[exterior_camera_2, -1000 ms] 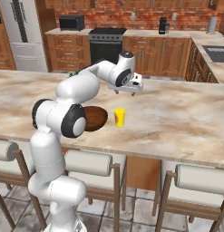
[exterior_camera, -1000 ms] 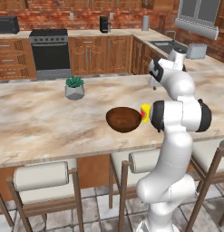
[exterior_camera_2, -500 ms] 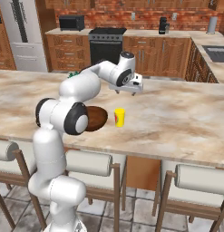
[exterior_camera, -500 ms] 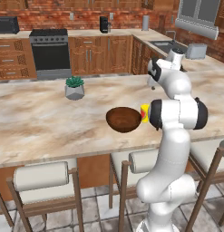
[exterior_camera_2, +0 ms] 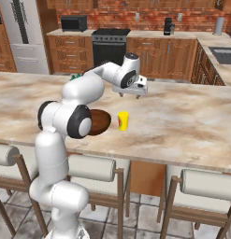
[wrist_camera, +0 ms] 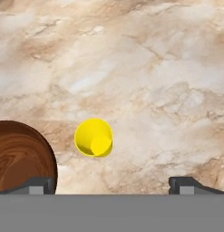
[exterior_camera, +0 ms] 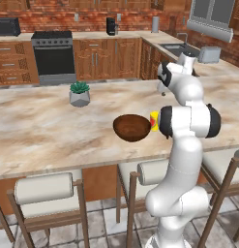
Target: Place the cup inside the bowl on the dining table and move the bowl to any counter.
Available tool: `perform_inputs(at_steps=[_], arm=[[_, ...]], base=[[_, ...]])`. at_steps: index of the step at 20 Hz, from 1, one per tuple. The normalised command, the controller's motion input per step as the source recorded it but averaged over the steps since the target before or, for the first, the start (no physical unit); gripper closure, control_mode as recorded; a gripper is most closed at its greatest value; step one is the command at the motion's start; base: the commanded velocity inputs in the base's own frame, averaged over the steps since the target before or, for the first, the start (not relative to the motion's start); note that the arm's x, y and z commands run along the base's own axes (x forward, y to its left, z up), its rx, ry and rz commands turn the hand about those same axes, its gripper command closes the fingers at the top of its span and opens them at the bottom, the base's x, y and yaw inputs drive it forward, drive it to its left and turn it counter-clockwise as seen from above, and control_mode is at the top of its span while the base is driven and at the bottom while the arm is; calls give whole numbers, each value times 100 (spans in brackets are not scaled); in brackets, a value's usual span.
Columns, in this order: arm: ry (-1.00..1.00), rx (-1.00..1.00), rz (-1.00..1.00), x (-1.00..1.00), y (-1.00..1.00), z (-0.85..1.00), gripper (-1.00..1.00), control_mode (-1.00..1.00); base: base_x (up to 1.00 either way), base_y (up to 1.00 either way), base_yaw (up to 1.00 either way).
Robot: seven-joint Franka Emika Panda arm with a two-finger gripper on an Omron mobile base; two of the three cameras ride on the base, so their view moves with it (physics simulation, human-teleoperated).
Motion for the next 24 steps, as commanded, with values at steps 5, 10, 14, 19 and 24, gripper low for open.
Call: perform_inputs(at_steps=[5, 10, 14, 19, 24], arm=[[13, 0, 0, 0, 0, -12, -100, -100], [14, 0, 0, 0, 0, -9, -100, -100], [16, 0, 0, 0, 0, -7, -100, -100], [12, 0, 0, 6, 0, -3, -100, -100], [0, 0, 0, 17, 0, -21, -100, -100]], base=[[0, 0, 0], [0, 0, 0], [0, 0, 0], [0, 0, 0], [0, 0, 0]])
